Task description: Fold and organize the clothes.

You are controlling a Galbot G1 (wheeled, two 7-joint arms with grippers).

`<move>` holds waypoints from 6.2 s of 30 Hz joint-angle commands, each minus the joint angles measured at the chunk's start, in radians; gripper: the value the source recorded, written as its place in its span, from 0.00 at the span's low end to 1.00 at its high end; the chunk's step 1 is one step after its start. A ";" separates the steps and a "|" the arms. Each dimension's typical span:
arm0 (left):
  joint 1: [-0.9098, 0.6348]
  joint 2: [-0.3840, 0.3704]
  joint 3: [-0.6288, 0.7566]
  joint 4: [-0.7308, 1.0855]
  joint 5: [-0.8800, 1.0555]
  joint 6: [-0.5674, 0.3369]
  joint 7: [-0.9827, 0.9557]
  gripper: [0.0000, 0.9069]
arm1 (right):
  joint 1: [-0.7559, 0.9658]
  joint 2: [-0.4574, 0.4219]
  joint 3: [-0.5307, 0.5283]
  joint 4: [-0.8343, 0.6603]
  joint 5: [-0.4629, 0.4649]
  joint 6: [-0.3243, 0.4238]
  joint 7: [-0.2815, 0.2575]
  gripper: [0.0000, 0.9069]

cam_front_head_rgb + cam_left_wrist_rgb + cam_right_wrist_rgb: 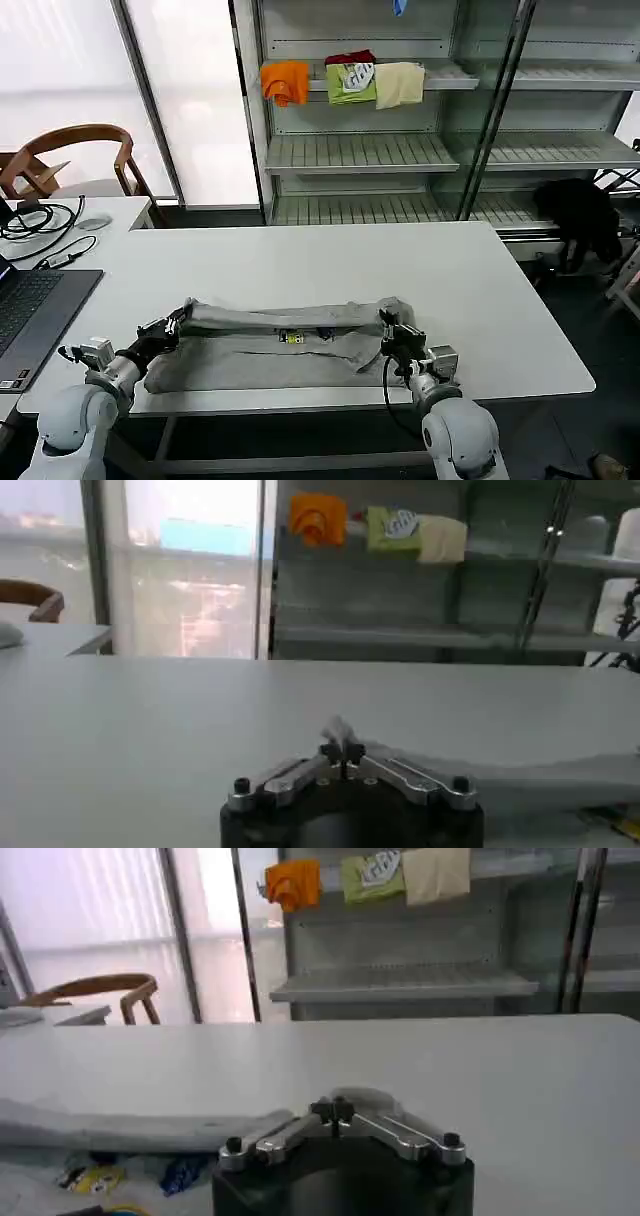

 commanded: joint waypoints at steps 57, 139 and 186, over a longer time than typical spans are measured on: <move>0.079 -0.007 -0.208 -0.084 0.203 -0.004 -0.075 0.01 | 0.025 0.041 0.086 0.039 0.017 0.051 0.088 1.00; 0.078 0.015 -0.136 -0.071 0.101 -0.042 -0.112 1.00 | -0.034 0.023 0.081 0.001 -0.034 0.165 0.057 1.00; 0.009 0.010 -0.155 -0.009 0.101 -0.011 -0.047 0.01 | -0.041 0.021 0.072 0.039 -0.070 0.133 0.055 1.00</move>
